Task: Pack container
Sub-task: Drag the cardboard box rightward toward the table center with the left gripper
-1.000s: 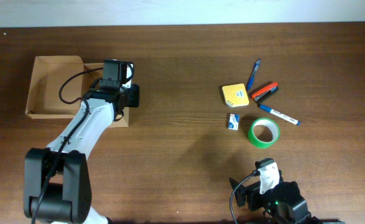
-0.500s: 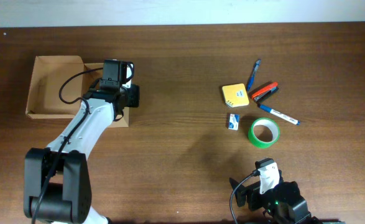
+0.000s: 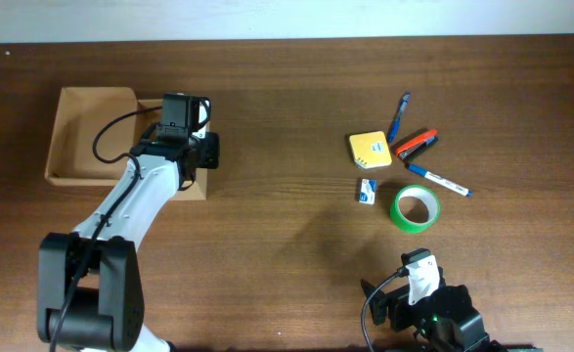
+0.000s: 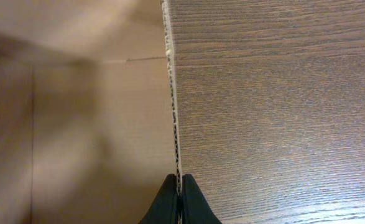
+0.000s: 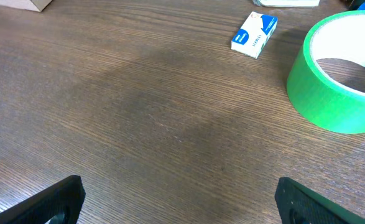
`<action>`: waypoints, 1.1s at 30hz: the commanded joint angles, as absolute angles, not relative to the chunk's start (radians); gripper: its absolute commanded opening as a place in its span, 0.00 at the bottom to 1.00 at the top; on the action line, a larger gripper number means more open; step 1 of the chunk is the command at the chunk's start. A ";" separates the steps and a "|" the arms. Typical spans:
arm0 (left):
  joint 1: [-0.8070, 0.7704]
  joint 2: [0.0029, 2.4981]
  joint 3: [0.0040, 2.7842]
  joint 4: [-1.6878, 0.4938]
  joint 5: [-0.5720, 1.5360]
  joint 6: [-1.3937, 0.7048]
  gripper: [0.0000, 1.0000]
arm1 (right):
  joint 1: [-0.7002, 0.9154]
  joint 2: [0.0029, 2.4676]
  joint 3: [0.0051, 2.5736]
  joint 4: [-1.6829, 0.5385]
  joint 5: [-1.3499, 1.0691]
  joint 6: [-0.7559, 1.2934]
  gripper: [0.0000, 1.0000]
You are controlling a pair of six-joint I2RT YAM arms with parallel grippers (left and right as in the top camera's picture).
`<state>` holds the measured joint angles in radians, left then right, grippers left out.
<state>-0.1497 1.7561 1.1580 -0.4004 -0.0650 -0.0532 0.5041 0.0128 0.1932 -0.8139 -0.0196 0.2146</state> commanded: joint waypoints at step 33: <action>-0.561 1.552 1.181 -0.429 -0.018 0.260 0.02 | 0.513 0.002 0.186 -0.810 -0.022 0.225 0.99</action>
<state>-0.5274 1.5719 1.1580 -0.4248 -0.0246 0.1303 0.5041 0.0128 0.1928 -0.8139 -0.0196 0.2146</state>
